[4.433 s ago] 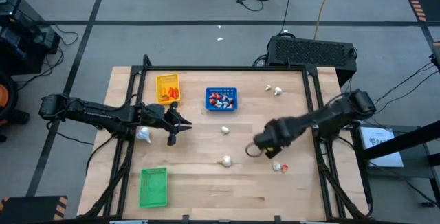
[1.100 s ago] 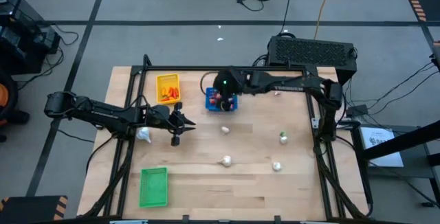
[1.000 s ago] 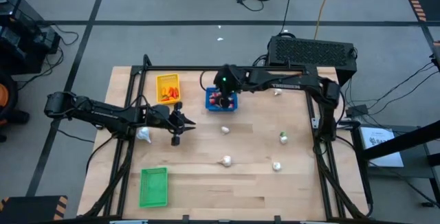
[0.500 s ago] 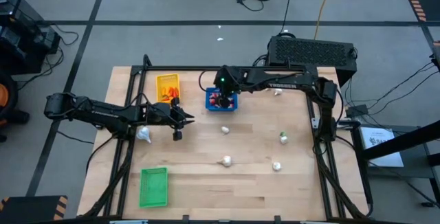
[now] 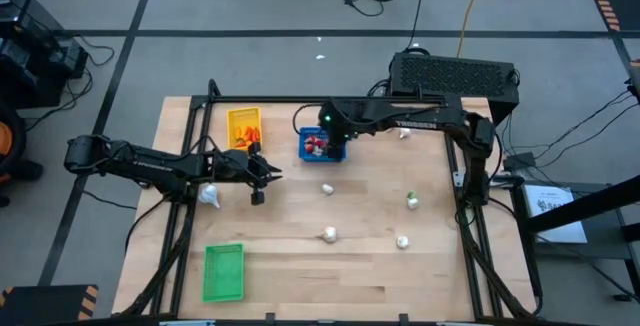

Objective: Sort produce into baskets
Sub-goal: Put the green mushroom into the blue bin

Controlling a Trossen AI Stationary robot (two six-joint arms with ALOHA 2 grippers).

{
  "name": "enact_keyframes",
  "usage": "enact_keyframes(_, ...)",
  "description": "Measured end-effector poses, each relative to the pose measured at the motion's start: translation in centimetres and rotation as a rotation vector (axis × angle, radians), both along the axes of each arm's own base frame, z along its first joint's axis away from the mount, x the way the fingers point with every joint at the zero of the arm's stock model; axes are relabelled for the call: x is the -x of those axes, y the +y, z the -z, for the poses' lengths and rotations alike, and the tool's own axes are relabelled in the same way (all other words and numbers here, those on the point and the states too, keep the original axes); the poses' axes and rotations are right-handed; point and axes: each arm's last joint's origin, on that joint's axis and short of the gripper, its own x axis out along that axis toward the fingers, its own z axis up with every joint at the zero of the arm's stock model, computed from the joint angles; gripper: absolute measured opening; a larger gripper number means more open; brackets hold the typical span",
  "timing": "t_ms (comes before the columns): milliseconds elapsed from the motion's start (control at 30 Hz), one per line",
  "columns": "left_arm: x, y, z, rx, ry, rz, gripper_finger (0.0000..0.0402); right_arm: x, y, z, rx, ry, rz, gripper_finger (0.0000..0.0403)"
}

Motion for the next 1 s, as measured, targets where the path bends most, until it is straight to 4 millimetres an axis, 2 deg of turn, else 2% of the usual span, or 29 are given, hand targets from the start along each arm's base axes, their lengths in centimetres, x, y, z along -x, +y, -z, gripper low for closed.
enact_keyframes(300,0.1,0.0,0.1,0.013,0.007,-0.004,0.0086,5.2,2.5,-2.3,-0.215,0.300,0.065,0.0110)
enact_keyframes(433,0.1,0.0,0.2,0.026,0.016,0.002,0.0086,7.0,4.8,-3.0,-0.335,0.401,0.085,0.0110)
enact_keyframes(567,0.1,0.0,0.2,0.039,0.014,0.005,0.0086,8.5,7.6,-3.2,-0.356,0.457,0.056,0.0110)
enact_keyframes(767,0.1,-0.1,0.2,0.055,0.014,0.002,0.0086,11.6,10.0,-1.9,-0.376,0.456,0.163,0.0110)
enact_keyframes(1000,0.1,-0.2,0.2,0.133,0.000,-0.008,0.0086,15.5,10.6,1.7,-0.435,0.451,0.351,0.0111)
